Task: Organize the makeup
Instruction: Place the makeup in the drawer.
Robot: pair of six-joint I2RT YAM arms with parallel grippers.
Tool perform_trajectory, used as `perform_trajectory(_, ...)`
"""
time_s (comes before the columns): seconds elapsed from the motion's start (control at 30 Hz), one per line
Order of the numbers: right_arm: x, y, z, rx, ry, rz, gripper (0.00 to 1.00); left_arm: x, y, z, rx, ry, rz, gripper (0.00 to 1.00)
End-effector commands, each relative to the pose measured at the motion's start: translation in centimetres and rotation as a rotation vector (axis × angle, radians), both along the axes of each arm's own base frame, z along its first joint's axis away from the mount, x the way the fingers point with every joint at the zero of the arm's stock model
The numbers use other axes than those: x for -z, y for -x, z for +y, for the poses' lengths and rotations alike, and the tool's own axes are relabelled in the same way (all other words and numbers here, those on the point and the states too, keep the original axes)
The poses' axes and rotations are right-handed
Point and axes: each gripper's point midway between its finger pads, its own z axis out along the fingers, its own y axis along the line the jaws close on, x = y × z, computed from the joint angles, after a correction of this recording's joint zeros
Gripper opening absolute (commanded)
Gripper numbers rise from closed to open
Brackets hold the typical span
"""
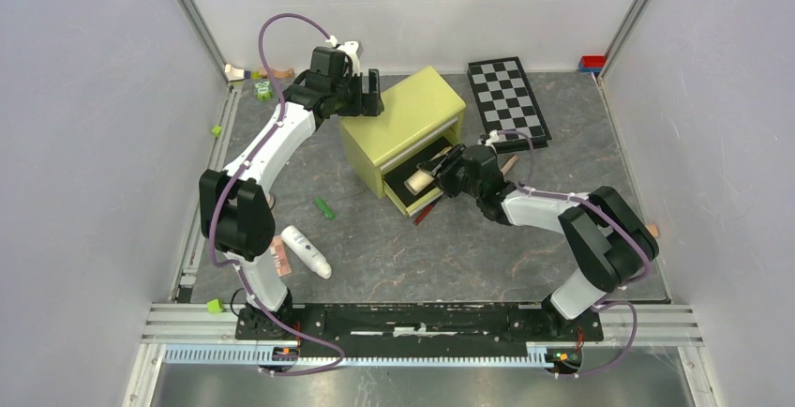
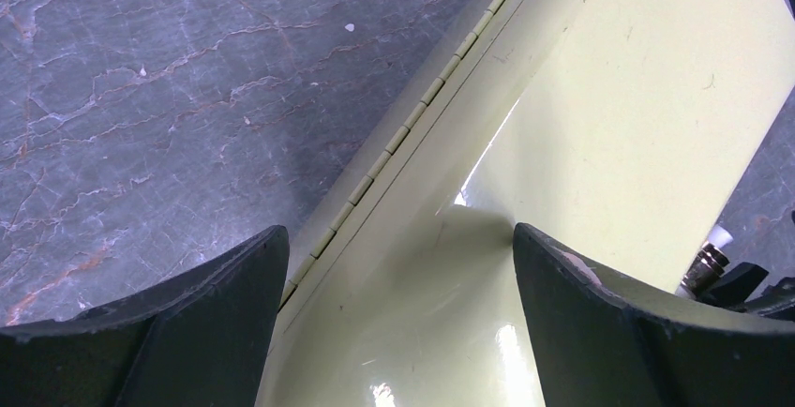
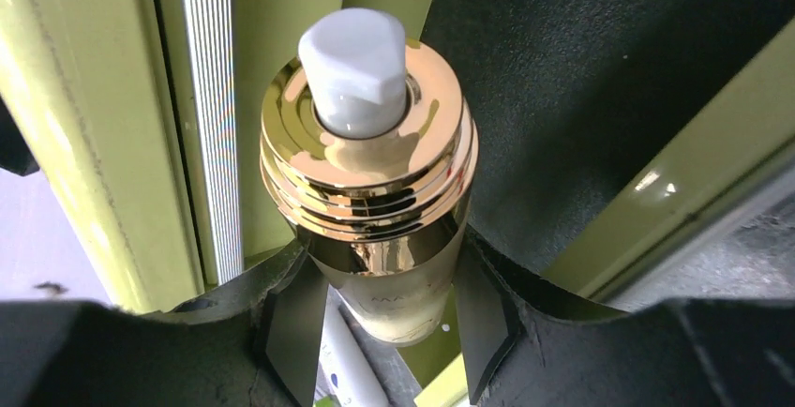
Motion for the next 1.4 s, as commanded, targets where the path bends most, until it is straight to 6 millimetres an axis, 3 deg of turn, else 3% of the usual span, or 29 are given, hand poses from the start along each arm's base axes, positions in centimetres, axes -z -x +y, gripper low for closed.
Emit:
perform_trajectory(0.0,-6.7,-2.8,2.6,-0.006,-0.197,-0.114,0.00,2.6,1.3,1.4,0.000,-0.074,0.097,0.94)
perform_trajectory(0.3,-4.6,-3.4,3.4,0.011,-0.206,0.017,0.00,2.5,1.3,1.5,-0.003,-0.079,0.093,0.94)
perform_trajectory(0.63,-3.3,-4.0,2.4,0.087,-0.143,0.087,0.00,2.4,1.4,1.5,-0.002,-0.074,0.094,0.94)
perform_trajectory(1.0,-1.4,-4.7,3.6,0.062,-0.127,0.134,0.02,2.4,1.4,1.5,-0.003,-0.079,0.092,0.94)
perform_trajectory(1.1,-1.1,-4.7,3.8,0.055,-0.132,0.134,0.07,2.4,1.4,1.5,-0.003,-0.077,0.092,0.94)
perform_trajectory(1.37,-0.9,-4.9,5.1,-0.001,-0.166,0.130,0.36,2.5,1.3,1.6,-0.005,-0.083,0.094,0.94)
